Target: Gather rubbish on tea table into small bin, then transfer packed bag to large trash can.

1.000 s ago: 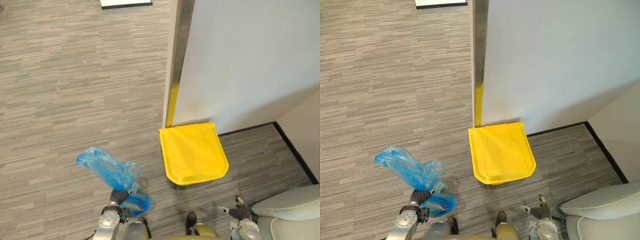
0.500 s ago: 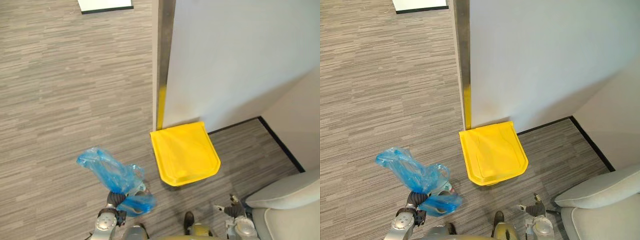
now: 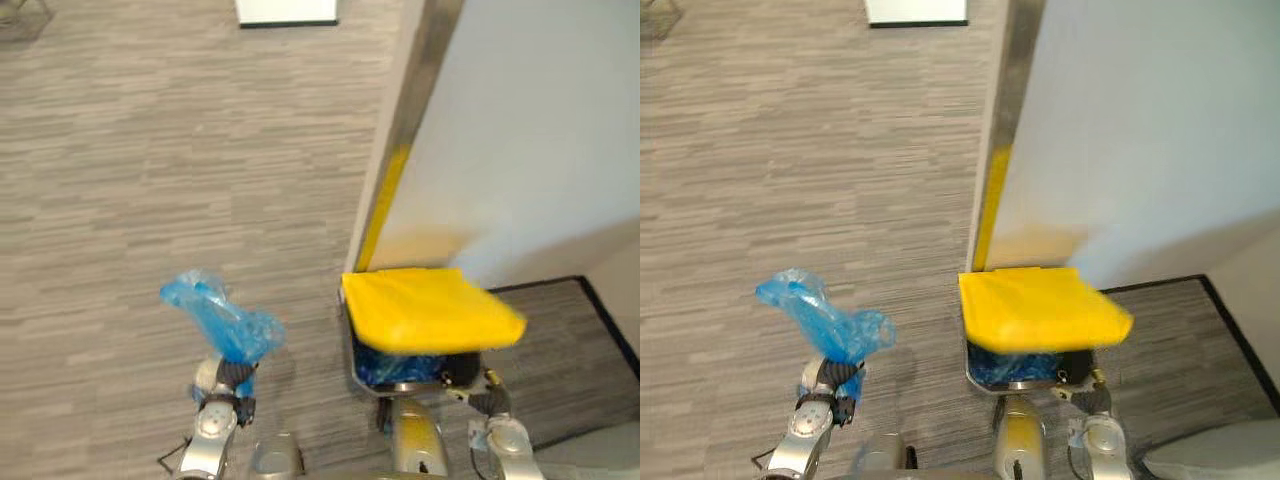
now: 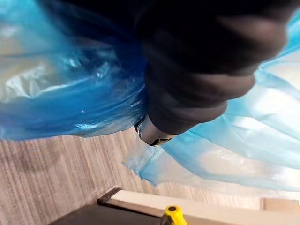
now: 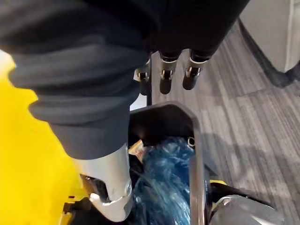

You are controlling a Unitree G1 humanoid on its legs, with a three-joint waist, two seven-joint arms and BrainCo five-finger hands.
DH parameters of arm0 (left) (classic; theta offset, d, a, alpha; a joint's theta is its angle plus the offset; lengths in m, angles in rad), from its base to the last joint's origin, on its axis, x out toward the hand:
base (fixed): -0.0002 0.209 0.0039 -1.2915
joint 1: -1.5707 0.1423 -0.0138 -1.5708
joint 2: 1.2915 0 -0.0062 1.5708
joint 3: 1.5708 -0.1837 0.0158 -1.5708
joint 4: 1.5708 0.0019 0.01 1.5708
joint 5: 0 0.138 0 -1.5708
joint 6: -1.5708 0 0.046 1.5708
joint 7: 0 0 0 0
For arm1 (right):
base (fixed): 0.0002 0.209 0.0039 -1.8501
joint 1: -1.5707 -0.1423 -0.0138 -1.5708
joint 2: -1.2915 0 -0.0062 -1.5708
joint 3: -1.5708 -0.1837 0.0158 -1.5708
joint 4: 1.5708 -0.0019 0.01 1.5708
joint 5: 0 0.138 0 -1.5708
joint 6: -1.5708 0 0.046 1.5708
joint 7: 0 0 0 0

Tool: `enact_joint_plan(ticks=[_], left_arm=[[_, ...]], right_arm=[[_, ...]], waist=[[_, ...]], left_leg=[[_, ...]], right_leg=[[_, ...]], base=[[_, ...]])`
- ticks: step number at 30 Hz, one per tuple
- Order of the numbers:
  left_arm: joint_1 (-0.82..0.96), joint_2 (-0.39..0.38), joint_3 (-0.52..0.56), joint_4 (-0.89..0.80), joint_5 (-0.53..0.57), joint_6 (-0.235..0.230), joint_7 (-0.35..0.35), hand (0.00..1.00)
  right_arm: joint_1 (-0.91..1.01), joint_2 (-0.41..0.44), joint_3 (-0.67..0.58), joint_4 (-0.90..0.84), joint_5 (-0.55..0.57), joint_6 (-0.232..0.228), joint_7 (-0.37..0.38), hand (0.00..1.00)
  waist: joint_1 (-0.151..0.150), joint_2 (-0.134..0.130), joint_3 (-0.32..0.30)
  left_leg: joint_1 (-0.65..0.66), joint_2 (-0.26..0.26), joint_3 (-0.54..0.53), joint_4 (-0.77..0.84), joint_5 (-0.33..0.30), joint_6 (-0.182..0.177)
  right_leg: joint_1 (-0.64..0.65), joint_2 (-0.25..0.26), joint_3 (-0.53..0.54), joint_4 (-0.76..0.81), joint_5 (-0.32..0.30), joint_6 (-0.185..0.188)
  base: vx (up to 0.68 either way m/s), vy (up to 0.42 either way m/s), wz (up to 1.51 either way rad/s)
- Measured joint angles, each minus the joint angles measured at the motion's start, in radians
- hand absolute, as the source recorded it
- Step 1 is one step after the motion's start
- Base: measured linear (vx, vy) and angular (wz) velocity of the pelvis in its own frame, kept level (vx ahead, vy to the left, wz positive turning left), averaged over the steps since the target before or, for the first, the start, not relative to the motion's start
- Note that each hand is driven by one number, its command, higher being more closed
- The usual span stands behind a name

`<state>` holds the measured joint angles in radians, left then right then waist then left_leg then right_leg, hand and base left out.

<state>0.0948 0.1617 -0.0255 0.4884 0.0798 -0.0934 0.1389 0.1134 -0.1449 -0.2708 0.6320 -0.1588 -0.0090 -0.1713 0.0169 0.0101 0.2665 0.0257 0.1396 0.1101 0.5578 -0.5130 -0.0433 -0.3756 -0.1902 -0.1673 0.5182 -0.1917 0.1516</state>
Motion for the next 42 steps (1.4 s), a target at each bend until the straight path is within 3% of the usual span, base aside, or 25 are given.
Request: enact_joint_plan(ticks=[4, 11, 14, 18, 24, 28, 33, 38, 42], left_arm=[[-0.014, 0.007, -0.002, -0.017, -0.001, -0.001, 0.005, 1.00], [0.001, 0.004, -0.010, -0.015, 0.000, -0.001, -0.009, 1.00], [0.011, -0.004, -0.017, -0.016, 0.001, -0.006, -0.011, 1.00], [0.007, -0.003, -0.105, -0.018, -0.009, -0.030, -0.019, 1.00], [-0.019, -0.003, -0.225, -0.094, -0.074, -0.042, -0.024, 1.00], [-0.140, -0.003, -0.382, -0.180, -0.116, -0.078, -0.032, 1.00], [-0.342, -0.056, -0.562, -0.205, -0.149, -0.090, -0.051, 1.00], [-0.570, -0.145, -0.599, -0.118, -0.147, -0.092, -0.017, 1.00], [-0.728, -0.192, -0.548, 0.114, -0.058, -0.084, 0.037, 1.00]], right_arm=[[-0.032, 0.011, -0.003, -0.038, 0.000, 0.006, 0.000, 0.00], [-0.100, 0.019, 0.175, -0.068, -0.015, 0.014, 0.003, 0.00], [-0.226, 0.008, 0.237, -0.060, -0.047, 0.013, 0.000, 0.00], [-0.494, -0.117, 0.288, 0.017, -0.058, 0.004, -0.006, 0.00], [-0.730, -0.222, 0.358, 0.110, -0.086, 0.020, -0.040, 0.00], [-0.841, -0.266, 0.393, 0.147, -0.070, 0.020, -0.049, 0.00], [-0.992, -0.272, 0.446, 0.184, -0.036, 0.023, -0.048, 0.00], [-1.068, -0.253, 0.468, 0.167, 0.000, 0.023, -0.054, 0.00], [-1.119, -0.250, 0.481, 0.130, 0.001, 0.020, -0.067, 0.00]], waist=[[-0.001, -0.001, 0.000], [-0.003, -0.008, -0.003], [-0.002, -0.005, -0.003], [0.000, 0.020, 0.008], [-0.001, 0.051, 0.025], [-0.004, 0.080, 0.052], [-0.035, 0.086, 0.122], [-0.060, 0.086, 0.164], [-0.074, 0.085, 0.187]], left_leg=[[0.007, 0.020, 0.008, -0.020, 0.031, -0.051], [-0.015, 0.002, 0.021, -0.075, 0.052, -0.034], [-0.049, -0.020, 0.005, -0.117, 0.072, -0.026], [-0.088, -0.037, -0.014, -0.125, 0.104, -0.031], [-0.137, -0.034, -0.011, -0.102, 0.111, -0.034], [-0.178, -0.033, -0.011, -0.055, 0.104, -0.024], [-0.238, -0.017, -0.012, 0.038, 0.075, -0.008], [-0.277, -0.015, 0.003, 0.077, 0.068, -0.011], [-0.319, -0.002, 0.023, 0.090, 0.065, -0.015]], right_leg=[[-0.004, 0.009, -0.014, 0.002, -0.014, 0.000], [-0.019, 0.014, -0.019, -0.074, 0.048, -0.010], [-0.043, 0.008, -0.011, -0.129, 0.095, -0.010], [-0.053, -0.003, -0.027, -0.166, 0.135, -0.028], [-0.074, 0.007, -0.026, -0.208, 0.176, -0.044], [-0.076, 0.009, -0.026, -0.243, 0.210, -0.051], [-0.088, 0.017, -0.022, -0.264, 0.241, -0.055], [-0.116, 0.031, -0.003, -0.277, 0.270, -0.066], [-0.161, 0.050, 0.013, -0.290, 0.285, -0.068]], base=[[0.20, -0.065, -0.12], [-0.03, 0.014, -0.02], [-0.14, -0.026, 0.08], [-0.07, -0.020, 0.16], [-0.03, -0.020, -0.01], [-0.06, 0.003, 0.00], [-0.10, -0.012, -0.04], [-0.06, -0.005, -0.12], [-0.04, -0.038, -0.16]])
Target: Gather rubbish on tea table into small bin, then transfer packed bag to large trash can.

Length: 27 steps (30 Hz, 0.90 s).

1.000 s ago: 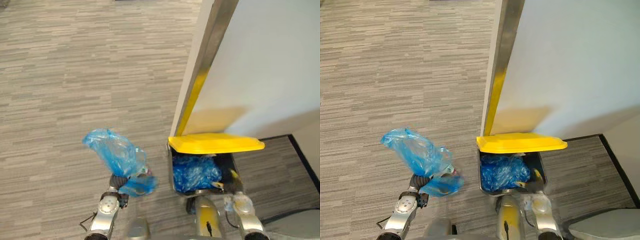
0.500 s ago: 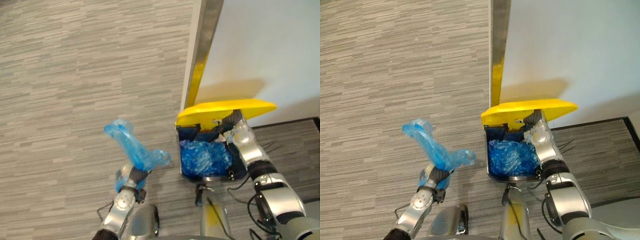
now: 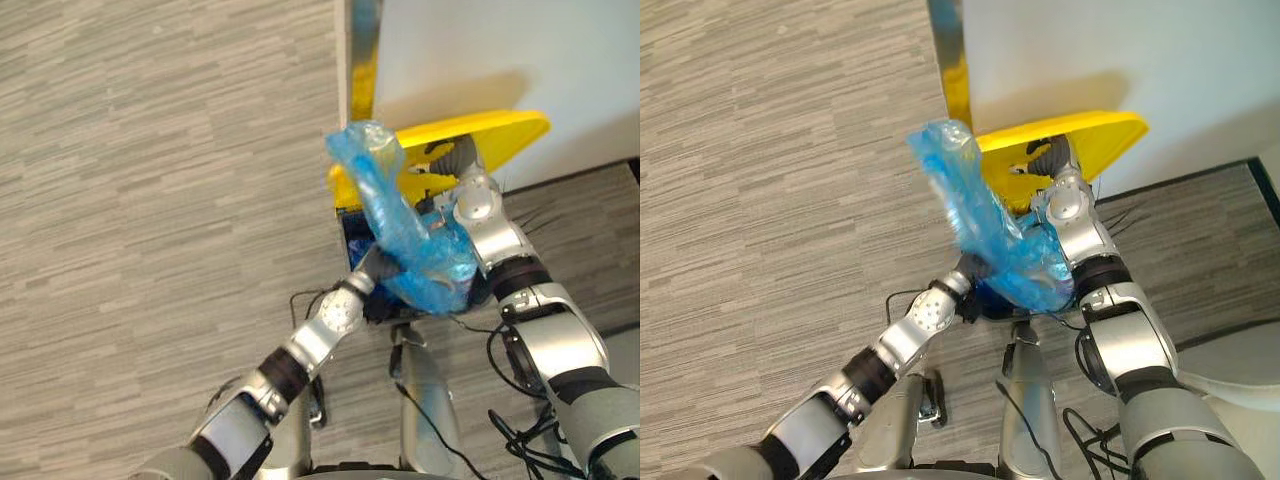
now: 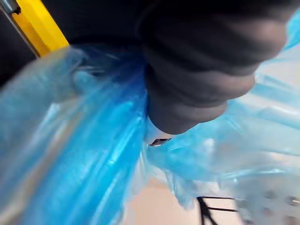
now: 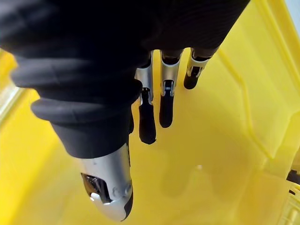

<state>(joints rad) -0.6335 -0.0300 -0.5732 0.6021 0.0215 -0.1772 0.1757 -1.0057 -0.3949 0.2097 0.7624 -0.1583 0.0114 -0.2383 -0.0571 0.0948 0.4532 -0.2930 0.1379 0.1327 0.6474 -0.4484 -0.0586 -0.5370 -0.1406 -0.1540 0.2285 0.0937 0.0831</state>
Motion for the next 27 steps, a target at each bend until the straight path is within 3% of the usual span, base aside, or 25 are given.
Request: enact_joint_plan(ticks=[6, 7, 8, 11, 15, 18, 27], left_arm=[[-0.105, 0.009, 0.115, 0.328, 0.206, 0.068, 0.058, 1.00], [-0.118, 0.025, 0.131, 0.354, 0.233, 0.083, 0.070, 0.00], [-0.143, 0.036, 0.149, 0.385, 0.271, 0.093, 0.082, 0.00], [-0.200, 0.026, 0.191, 0.432, 0.316, 0.115, 0.098, 0.00], [-0.219, 0.014, 0.245, 0.422, 0.327, 0.132, 0.111, 0.00], [-0.210, -0.001, 0.263, 0.396, 0.347, 0.152, 0.105, 0.00], [-0.123, -0.016, 0.261, 0.241, 0.346, 0.151, 0.086, 0.00]], right_arm=[[-0.015, -0.004, 0.036, -0.167, 0.013, -0.016, -0.015, 0.00], [-0.013, -0.006, 0.042, -0.200, 0.022, -0.033, -0.021, 0.00], [-0.012, -0.010, 0.041, -0.235, 0.040, -0.050, -0.026, 0.00], [0.017, 0.001, 0.053, -0.317, 0.075, -0.080, -0.044, 0.00], [0.091, 0.048, 0.083, -0.437, 0.092, -0.085, -0.043, 0.00], [0.141, 0.087, 0.082, -0.516, 0.091, -0.085, -0.044, 0.00], [0.276, 0.143, 0.082, -0.645, 0.069, -0.082, -0.041, 0.00]], waist=[[-0.041, -0.015, 0.056], [-0.043, -0.028, 0.065], [-0.043, -0.044, 0.074], [-0.039, -0.058, 0.082], [-0.035, -0.066, 0.087], [-0.031, -0.066, 0.087], [0.010, -0.068, 0.087]], left_leg=[[-0.070, 0.025, 0.011, 0.036, -0.013, -0.009], [-0.098, 0.035, 0.013, 0.052, -0.017, -0.011], [-0.140, 0.040, 0.015, 0.072, -0.020, -0.013], [-0.235, 0.070, 0.011, 0.128, -0.033, -0.017], [-0.311, 0.106, 0.001, 0.179, -0.053, -0.021], [-0.356, 0.118, -0.016, 0.213, -0.066, -0.026], [-0.351, 0.141, -0.054, 0.231, -0.068, -0.037]], right_leg=[[-0.062, 0.032, 0.016, -0.016, 0.024, -0.006], [-0.085, 0.039, 0.016, -0.021, 0.033, -0.006], [-0.118, 0.045, 0.017, -0.021, 0.043, -0.012], [-0.187, 0.061, 0.013, -0.022, 0.059, -0.016], [-0.246, 0.073, -0.003, -0.001, 0.060, -0.020], [-0.299, 0.073, -0.013, 0.063, 0.028, -0.029], [-0.305, 0.060, -0.056, 0.178, -0.052, -0.045]], base=[[-0.02, -0.047, -0.17], [-0.03, -0.057, -0.14], [-0.02, -0.050, -0.11], [-0.01, -0.072, -0.06], [0.01, -0.066, -0.06], [0.03, -0.056, 0.04], [0.03, -0.053, 0.14]])
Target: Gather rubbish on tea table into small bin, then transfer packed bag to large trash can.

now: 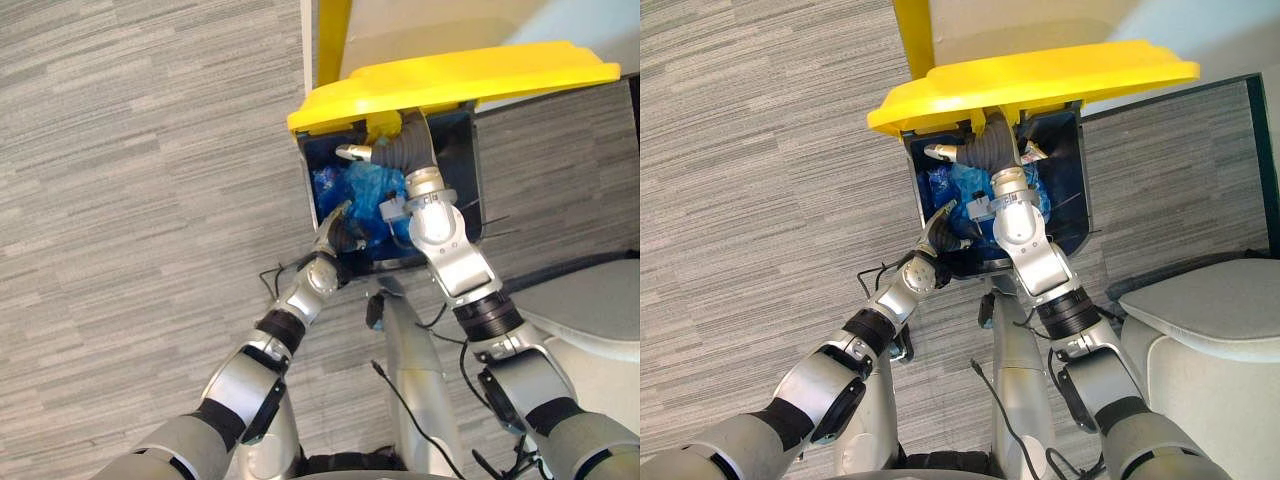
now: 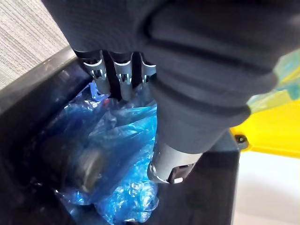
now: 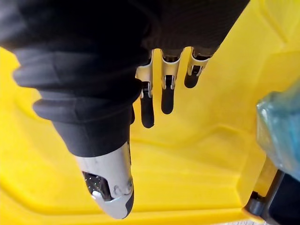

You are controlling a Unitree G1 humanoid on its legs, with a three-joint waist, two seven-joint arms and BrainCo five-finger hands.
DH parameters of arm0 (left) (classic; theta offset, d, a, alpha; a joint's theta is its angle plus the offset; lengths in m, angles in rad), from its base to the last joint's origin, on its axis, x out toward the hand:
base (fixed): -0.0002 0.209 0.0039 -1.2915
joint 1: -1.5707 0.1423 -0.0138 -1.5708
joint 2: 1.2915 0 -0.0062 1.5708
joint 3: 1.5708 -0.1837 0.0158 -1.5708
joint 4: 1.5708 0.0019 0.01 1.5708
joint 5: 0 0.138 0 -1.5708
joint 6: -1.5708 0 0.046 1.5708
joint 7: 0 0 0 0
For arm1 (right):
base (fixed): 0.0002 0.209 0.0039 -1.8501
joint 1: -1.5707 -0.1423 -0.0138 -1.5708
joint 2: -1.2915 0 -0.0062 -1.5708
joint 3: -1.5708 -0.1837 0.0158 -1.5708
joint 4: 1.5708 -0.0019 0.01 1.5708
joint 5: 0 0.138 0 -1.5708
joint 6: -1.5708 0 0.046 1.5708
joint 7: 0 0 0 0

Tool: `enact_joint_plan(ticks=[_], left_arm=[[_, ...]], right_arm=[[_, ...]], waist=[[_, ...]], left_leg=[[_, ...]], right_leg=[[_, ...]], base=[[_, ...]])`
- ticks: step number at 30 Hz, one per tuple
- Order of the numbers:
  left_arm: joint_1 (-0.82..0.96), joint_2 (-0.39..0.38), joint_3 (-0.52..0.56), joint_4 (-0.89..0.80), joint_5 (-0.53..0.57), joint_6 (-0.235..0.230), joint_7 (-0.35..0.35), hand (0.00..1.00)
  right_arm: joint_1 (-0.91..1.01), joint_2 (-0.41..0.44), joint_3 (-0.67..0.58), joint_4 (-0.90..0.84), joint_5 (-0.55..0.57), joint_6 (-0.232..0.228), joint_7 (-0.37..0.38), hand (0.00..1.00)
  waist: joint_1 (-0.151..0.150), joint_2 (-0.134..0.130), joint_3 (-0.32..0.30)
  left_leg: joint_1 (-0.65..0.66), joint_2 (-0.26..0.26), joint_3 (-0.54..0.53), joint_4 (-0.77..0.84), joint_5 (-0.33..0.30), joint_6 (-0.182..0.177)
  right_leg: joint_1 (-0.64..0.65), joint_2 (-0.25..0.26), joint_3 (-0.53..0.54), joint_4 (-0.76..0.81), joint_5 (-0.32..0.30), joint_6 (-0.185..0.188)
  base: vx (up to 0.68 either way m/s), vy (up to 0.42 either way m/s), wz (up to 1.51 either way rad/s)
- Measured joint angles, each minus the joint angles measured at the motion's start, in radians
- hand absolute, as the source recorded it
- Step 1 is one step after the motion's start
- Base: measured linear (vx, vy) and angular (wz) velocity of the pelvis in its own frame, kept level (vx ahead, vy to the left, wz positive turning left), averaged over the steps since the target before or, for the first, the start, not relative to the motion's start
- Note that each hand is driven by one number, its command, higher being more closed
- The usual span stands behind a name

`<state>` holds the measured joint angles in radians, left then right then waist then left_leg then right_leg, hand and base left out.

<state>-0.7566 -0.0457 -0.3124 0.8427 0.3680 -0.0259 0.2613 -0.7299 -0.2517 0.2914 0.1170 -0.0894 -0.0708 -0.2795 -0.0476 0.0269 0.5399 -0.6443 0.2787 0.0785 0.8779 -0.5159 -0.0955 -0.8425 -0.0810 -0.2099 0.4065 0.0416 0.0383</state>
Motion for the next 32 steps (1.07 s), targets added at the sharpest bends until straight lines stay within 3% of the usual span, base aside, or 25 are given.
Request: enact_joint_plan(ticks=[7, 10, 14, 16, 19, 20, 21, 22, 23, 24, 26, 27, 28, 29, 30, 32], left_arm=[[0.062, 0.057, -0.036, -0.096, -0.013, -0.016, -0.002, 0.00], [0.144, 0.110, -0.045, -0.143, -0.065, -0.043, -0.001, 0.00], [0.258, 0.210, -0.032, -0.144, -0.111, -0.070, -0.013, 0.00], [0.379, 0.290, 0.045, -0.149, -0.144, -0.086, -0.022, 0.00], [0.562, 0.359, 0.157, -0.177, -0.174, -0.093, -0.025, 0.00], [0.649, 0.379, 0.202, -0.191, -0.202, -0.094, -0.038, 0.00], [0.687, 0.380, 0.230, -0.195, -0.204, -0.094, -0.044, 0.00], [0.758, 0.367, 0.286, -0.202, -0.210, -0.094, -0.048, 0.00], [0.826, 0.350, 0.328, -0.208, -0.211, -0.095, -0.052, 0.00], [0.879, 0.332, 0.344, -0.219, -0.227, -0.094, -0.063, 0.00], [0.950, 0.304, 0.365, -0.253, -0.250, -0.092, -0.068, 0.00], [0.966, 0.293, 0.364, -0.253, -0.252, -0.090, -0.070, 0.00], [1.005, 0.267, 0.367, -0.269, -0.256, -0.091, -0.087, 0.00], [1.031, 0.251, 0.374, -0.291, -0.265, -0.092, -0.097, 0.00], [1.048, 0.242, 0.368, -0.304, -0.276, -0.092, -0.112, 0.00], [1.051, 0.201, 0.358, -0.306, -0.278, -0.093, -0.148, 0.00]], right_arm=[[0.155, 0.009, 0.000, -0.017, -0.012, 0.001, 0.036, 0.00], [0.299, 0.033, -0.007, -0.024, -0.053, 0.001, 0.066, 0.00], [0.528, 0.037, -0.059, -0.028, -0.101, -0.009, 0.091, 0.00], [0.660, 0.045, -0.101, -0.003, -0.118, -0.017, 0.117, 0.00], [0.790, 0.048, -0.141, 0.061, -0.136, -0.035, 0.143, 0.00], [0.850, 0.049, -0.167, 0.105, -0.158, -0.036, 0.162, 0.00], [0.868, 0.050, -0.172, 0.132, -0.159, -0.036, 0.172, 0.00], [0.886, 0.049, -0.179, 0.190, -0.161, -0.036, 0.188, 0.00], [0.931, 0.054, -0.189, 0.263, -0.179, -0.037, 0.200, 0.00], [0.995, 0.065, -0.214, 0.313, -0.204, -0.036, 0.217, 0.00], [1.051, 0.074, -0.228, 0.367, -0.231, -0.036, 0.234, 0.00], [1.060, 0.082, -0.243, 0.377, -0.233, -0.036, 0.235, 0.00], [1.068, 0.088, -0.253, 0.380, -0.235, -0.036, 0.238, 0.00], [1.071, 0.088, -0.253, 0.382, -0.235, -0.040, 0.241, 0.00], [1.089, 0.092, -0.252, 0.402, -0.235, -0.040, 0.243, 0.00], [1.047, 0.070, -0.263, 0.469, -0.233, -0.039, 0.241, 0.00]], waist=[[0.009, -0.014, -0.008], [0.016, -0.069, -0.044], [0.016, -0.096, -0.060], [0.013, -0.135, -0.087], [0.009, -0.156, -0.155], [0.008, -0.173, -0.191], [0.009, -0.176, -0.211], [0.006, -0.155, -0.225], [-0.005, -0.153, -0.237], [0.001, -0.148, -0.266], [0.003, -0.158, -0.298], [0.006, -0.147, -0.316], [0.017, -0.118, -0.351], [0.008, -0.130, -0.364], [0.011, -0.158, -0.390], [0.036, -0.108, -0.419]], left_leg=[[0.098, 0.022, -0.002, -0.013, 0.011, -0.019], [0.174, 0.019, -0.002, -0.041, 0.019, -0.031], [0.316, -0.008, -0.017, -0.103, 0.040, -0.032], [0.404, -0.039, 0.009, -0.182, 0.078, -0.023], [0.437, -0.035, 0.035, -0.219, 0.094, -0.026], [0.448, -0.046, 0.057, -0.240, 0.111, -0.019], [0.454, -0.037, 0.071, -0.269, 0.126, -0.006], [0.483, -0.019, 0.100, -0.333, 0.158, 0.000], [0.538, -0.017, 0.098, -0.415, 0.200, -0.008], [0.562, -0.015, 0.087, -0.458, 0.220, -0.018], [0.563, -0.014, 0.091, -0.476, 0.233, -0.030], [0.561, -0.009, 0.094, -0.500, 0.248, -0.030], [0.557, 0.016, 0.126, -0.554, 0.295, -0.028], [0.569, 0.002, 0.147, -0.587, 0.323, -0.049], [0.598, -0.039, 0.173, -0.626, 0.355, -0.050], [0.591, -0.015, 0.191, -0.678, 0.390, -0.045]], right_leg=[[0.108, -0.015, -0.040, 0.033, -0.043, -0.004], [0.171, -0.028, -0.049, 0.058, -0.071, -0.003], [0.307, -0.046, -0.058, 0.056, -0.091, 0.015], [0.366, -0.056, -0.033, 0.019, -0.085, 0.019], [0.399, -0.041, -0.021, -0.050, -0.038, 0.032], [0.401, -0.043, 0.000, -0.086, 0.010, 0.094], [0.403, -0.027, 0.021, -0.127, 0.043, 0.133], [0.398, -0.018, 0.041, -0.028, 0.018, 0.087], [0.435, -0.013, 0.049, 0.195, -0.065, 0.020], [0.504, -0.004, 0.055, 0.296, -0.140, 0.020], [0.538, 0.019, 0.061, 0.244, -0.162, 0.048], [0.553, 0.036, 0.060, 0.179, -0.156, 0.058], [0.567, 0.051, 0.057, 0.120, -0.190, 0.055], [0.579, 0.019, 0.040, 0.192, -0.239, 0.028], [0.631, 0.012, 0.063, 0.085, -0.299, 0.003], [0.647, 0.061, 0.074, -0.044, -0.228, -0.032]], base=[[0.01, -0.036, 0.20], [0.01, -0.048, 0.21], [0.01, -0.010, 0.29], [-0.01, 0.005, 0.07], [-0.04, 0.002, -0.24], [-0.07, -0.001, -0.43], [-0.07, -0.022, -0.53], [-0.11, -0.065, -0.32], [-0.08, -0.078, -0.09], [-0.07, -0.077, 0.13], [-0.07, -0.066, -0.08], [-0.07, -0.107, -0.40], [-0.02, -0.134, -0.35], [0.03, -0.179, -0.37], [0.03, -0.174, -0.37], [-0.06, -0.100, -0.46]])
